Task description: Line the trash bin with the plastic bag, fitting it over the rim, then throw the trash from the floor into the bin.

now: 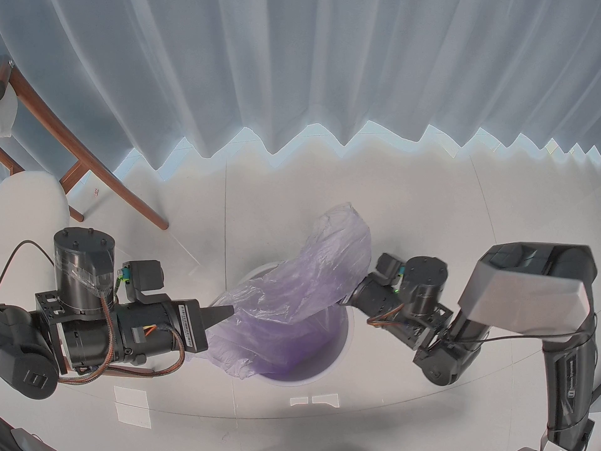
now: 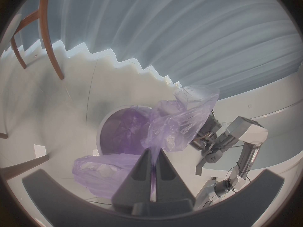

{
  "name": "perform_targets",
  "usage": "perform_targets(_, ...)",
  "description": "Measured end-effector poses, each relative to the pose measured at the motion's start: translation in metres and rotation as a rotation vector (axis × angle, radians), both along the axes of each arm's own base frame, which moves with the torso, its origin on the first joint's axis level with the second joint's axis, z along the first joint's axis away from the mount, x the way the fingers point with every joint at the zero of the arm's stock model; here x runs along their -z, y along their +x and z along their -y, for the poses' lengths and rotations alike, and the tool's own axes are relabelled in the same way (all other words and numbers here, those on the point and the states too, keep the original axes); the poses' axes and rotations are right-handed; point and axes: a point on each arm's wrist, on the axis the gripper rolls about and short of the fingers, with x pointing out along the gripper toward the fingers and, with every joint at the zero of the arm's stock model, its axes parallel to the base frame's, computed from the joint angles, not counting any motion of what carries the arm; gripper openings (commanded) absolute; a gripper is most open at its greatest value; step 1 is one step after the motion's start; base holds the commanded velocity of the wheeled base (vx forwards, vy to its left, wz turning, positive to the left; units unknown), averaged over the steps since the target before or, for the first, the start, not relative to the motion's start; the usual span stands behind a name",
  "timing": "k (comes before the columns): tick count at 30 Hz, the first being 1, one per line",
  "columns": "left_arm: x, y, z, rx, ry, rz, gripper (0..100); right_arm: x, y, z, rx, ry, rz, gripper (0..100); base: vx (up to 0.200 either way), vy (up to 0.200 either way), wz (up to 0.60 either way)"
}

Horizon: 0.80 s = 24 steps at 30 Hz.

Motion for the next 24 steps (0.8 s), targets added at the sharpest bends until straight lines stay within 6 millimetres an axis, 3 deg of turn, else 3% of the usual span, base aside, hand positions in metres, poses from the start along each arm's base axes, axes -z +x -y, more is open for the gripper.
perform_targets(6,-0.002,-0.001,0.000,0.003,-0.004,0.007,0,0.028,-0.019,-0.039,-0.132,-0.027,-0.033,0,0.000,0.000,0.00)
perform_targets(12,-0.003,0.001,0.000,-0.003,-0.006,0.011,0,0.046,-0.043,-0.049,-0.203,-0.055,-0.070,0,0.000,0.000,0.00)
perform_targets(16,-0.002,0.001,0.000,-0.004,-0.004,0.009,0,0.050,-0.046,-0.045,-0.196,-0.059,-0.073,0,0.000,0.000,0.00)
perform_targets(20,0.000,0.003,0.001,-0.007,0.000,0.002,0,0.049,-0.035,-0.030,-0.121,-0.059,-0.071,0,0.000,0.000,0.00)
perform_targets(24,0.001,0.005,0.001,-0.011,0.005,-0.006,0,0.036,-0.031,-0.011,-0.044,-0.050,-0.072,0,0.000,0.000,0.00)
